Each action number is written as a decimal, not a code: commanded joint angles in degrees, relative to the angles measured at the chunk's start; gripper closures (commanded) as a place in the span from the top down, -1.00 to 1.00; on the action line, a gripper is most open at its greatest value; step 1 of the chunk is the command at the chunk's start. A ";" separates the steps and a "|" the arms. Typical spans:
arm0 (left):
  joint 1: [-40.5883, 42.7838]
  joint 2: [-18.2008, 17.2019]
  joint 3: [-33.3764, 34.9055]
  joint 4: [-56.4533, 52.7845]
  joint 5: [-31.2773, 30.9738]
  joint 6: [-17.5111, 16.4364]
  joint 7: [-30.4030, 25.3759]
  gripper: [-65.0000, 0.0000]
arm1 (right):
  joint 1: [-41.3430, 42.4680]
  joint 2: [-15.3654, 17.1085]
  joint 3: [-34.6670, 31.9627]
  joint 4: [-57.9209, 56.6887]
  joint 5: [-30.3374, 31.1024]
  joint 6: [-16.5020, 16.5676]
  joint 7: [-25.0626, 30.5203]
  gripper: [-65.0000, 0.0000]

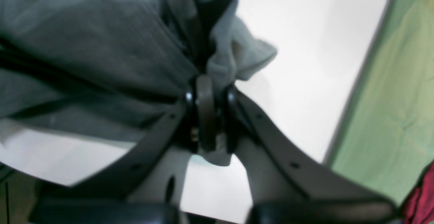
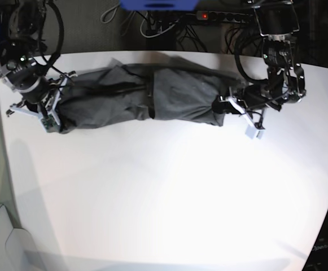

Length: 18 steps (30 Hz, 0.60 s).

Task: Layout the t-shirt on the table in an organized manner, then fold the t-shirt properly

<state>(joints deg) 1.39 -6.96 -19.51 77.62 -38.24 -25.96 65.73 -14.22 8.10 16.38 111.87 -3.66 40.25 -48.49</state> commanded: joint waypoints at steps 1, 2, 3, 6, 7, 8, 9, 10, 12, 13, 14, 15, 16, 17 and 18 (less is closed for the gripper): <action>-0.03 -0.47 -0.05 0.22 2.85 0.42 1.47 -0.99 | 0.11 0.47 0.37 0.61 0.19 -0.25 0.71 -1.00; -0.03 -0.47 -0.05 0.22 2.85 0.42 1.47 -0.99 | 0.02 0.47 0.37 0.35 0.10 -0.25 0.62 -1.00; -0.03 -0.47 -0.05 0.22 2.85 0.42 1.47 -0.99 | 0.02 0.47 0.37 0.08 0.10 -0.25 0.45 -1.00; -0.11 -0.47 -0.05 0.22 2.85 0.42 1.47 -0.99 | -0.24 1.00 0.28 -0.53 0.10 -0.25 -2.98 -1.00; -0.11 -0.47 -0.05 0.22 2.85 0.42 1.47 -0.99 | -0.24 1.35 0.01 -0.53 0.10 -0.25 -3.95 -0.96; -0.11 -0.47 -0.05 0.22 2.85 0.42 1.47 -0.99 | -0.24 1.70 -0.07 -0.71 0.10 -0.25 -4.83 -0.89; -0.11 -0.47 -0.05 0.22 2.77 0.42 1.47 -0.99 | -0.24 1.79 -0.16 -1.24 0.10 -0.25 -5.36 -0.80; -0.11 -0.38 -0.05 0.22 2.77 0.42 1.47 -0.99 | -0.16 1.97 -0.16 -1.68 0.10 -0.25 -5.53 -0.67; -0.11 -0.38 -0.05 0.22 2.77 0.42 1.47 -0.99 | -0.24 2.06 -0.16 -1.68 0.10 -0.25 -5.53 -0.39; -0.11 -0.38 -0.05 0.22 2.77 0.42 1.47 -0.99 | -0.24 2.06 -0.07 -1.68 0.10 -0.25 -5.53 -0.25; -0.11 -0.38 -0.05 0.22 2.77 0.42 1.47 -0.99 | -0.24 2.06 0.01 -1.68 0.10 -0.25 -5.53 -0.12; -0.11 -0.38 -0.05 0.22 2.77 0.42 1.47 -0.99 | -0.24 2.06 0.10 -1.68 0.10 -0.25 -5.53 -0.01; -0.11 -0.38 -0.05 0.22 2.77 0.42 1.47 -0.99 | -0.24 2.14 0.01 -1.68 0.10 -0.25 -5.53 0.09; -0.11 -0.38 -0.05 0.22 2.77 0.42 1.47 -0.99 | -0.24 2.23 0.01 -1.68 0.10 -0.25 -5.62 0.18; -0.11 -0.38 -0.05 0.22 2.77 0.42 1.47 -0.99 | -0.24 2.58 0.01 -1.68 0.10 -0.25 -5.62 0.27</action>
<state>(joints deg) 1.37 -6.96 -19.51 77.62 -38.24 -25.96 65.71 -14.87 9.85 16.10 109.21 -3.84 40.25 -54.76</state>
